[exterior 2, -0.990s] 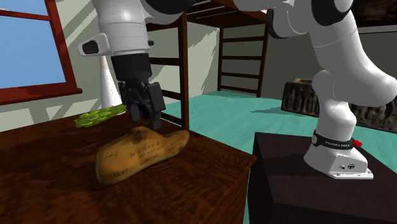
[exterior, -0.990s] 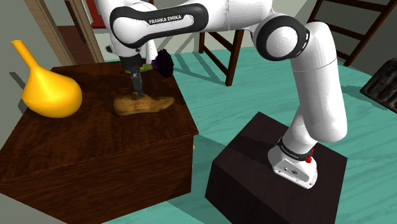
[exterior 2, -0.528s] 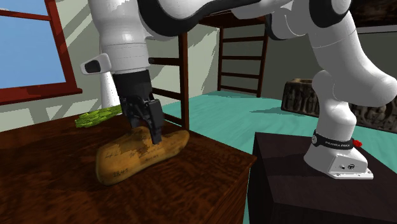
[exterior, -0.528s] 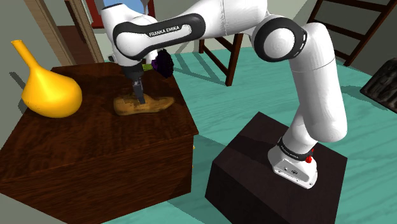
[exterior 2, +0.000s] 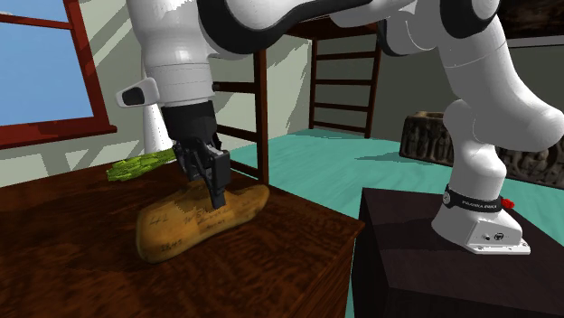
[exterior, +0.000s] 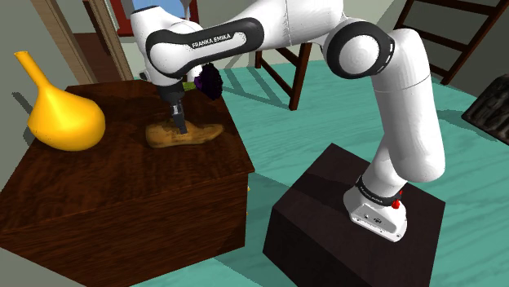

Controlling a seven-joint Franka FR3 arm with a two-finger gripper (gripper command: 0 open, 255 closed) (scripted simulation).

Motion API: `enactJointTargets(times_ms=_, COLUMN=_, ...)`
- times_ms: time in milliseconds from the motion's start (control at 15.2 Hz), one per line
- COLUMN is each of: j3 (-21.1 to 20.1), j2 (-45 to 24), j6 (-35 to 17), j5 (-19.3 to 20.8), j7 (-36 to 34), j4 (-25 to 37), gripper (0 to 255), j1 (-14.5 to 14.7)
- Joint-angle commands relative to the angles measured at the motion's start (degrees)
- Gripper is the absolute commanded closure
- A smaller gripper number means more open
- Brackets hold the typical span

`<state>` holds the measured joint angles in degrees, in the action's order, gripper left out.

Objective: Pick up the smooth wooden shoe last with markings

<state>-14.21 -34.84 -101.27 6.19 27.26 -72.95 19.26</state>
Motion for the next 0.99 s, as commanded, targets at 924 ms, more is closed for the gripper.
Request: enactJointTargets(times_ms=924, j3=-0.14, j2=-0.03, j6=9.22, j5=-0.13, j7=0.15, j4=9.26, gripper=255, j1=0.71)
